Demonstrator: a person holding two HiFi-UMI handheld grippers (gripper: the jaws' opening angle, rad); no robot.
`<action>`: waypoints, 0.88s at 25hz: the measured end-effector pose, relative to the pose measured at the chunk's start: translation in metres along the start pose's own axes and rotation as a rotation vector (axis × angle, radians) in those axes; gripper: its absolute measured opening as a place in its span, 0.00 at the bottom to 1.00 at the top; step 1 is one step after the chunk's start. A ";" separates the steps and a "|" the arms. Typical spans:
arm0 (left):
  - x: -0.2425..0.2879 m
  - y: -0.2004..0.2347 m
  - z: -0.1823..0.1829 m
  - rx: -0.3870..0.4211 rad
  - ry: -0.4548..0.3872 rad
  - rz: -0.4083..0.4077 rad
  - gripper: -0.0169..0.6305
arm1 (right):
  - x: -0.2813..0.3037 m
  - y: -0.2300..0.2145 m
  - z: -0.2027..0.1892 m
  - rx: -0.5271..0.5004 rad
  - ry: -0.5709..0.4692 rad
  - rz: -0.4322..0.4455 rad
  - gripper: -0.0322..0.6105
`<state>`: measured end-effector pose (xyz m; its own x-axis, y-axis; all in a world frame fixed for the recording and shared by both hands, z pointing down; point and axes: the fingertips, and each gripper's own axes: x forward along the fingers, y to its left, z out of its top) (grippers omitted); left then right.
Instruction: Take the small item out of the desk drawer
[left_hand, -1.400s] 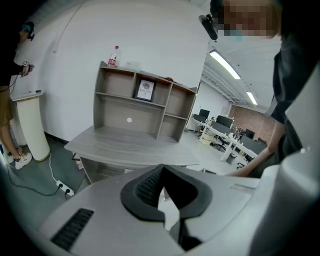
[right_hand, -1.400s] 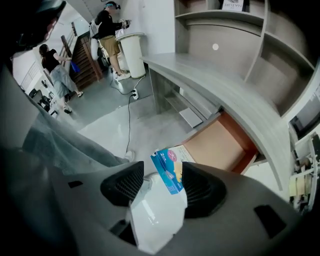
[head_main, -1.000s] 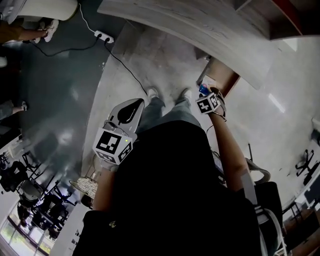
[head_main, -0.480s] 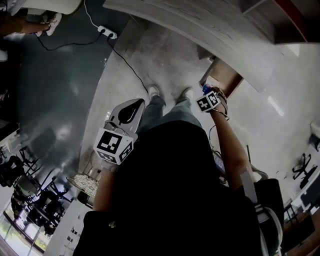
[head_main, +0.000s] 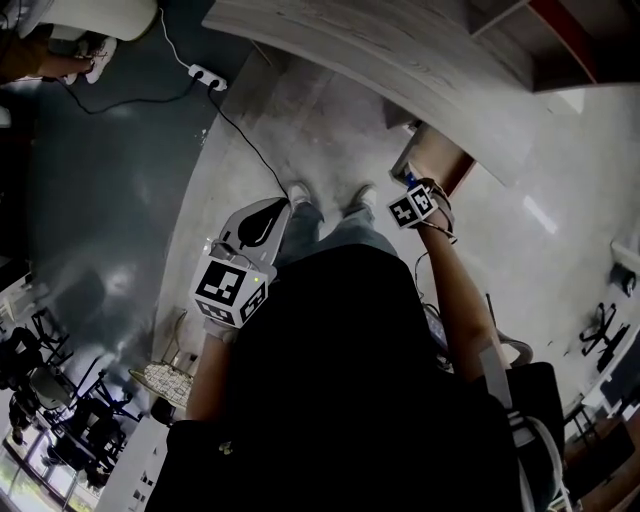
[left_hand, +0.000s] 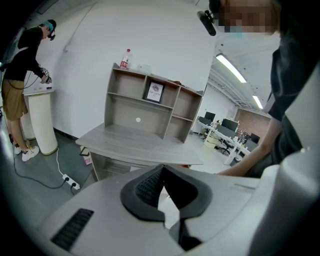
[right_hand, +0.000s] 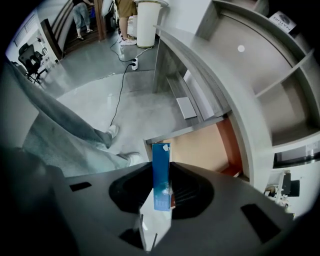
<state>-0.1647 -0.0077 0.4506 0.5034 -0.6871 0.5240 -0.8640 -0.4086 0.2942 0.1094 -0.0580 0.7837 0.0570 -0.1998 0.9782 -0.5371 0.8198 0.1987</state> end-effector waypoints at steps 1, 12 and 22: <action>0.000 0.002 0.002 -0.001 -0.005 -0.003 0.04 | -0.004 -0.001 0.002 0.006 -0.001 0.001 0.17; 0.007 0.012 0.027 0.003 -0.074 -0.053 0.04 | -0.064 -0.024 0.023 0.053 -0.031 0.000 0.17; 0.023 0.012 0.058 0.050 -0.119 -0.140 0.04 | -0.145 -0.042 0.065 0.158 -0.176 -0.032 0.17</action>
<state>-0.1624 -0.0632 0.4202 0.6194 -0.6863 0.3812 -0.7849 -0.5330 0.3159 0.0689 -0.0987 0.6290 -0.0637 -0.3260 0.9432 -0.6630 0.7202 0.2042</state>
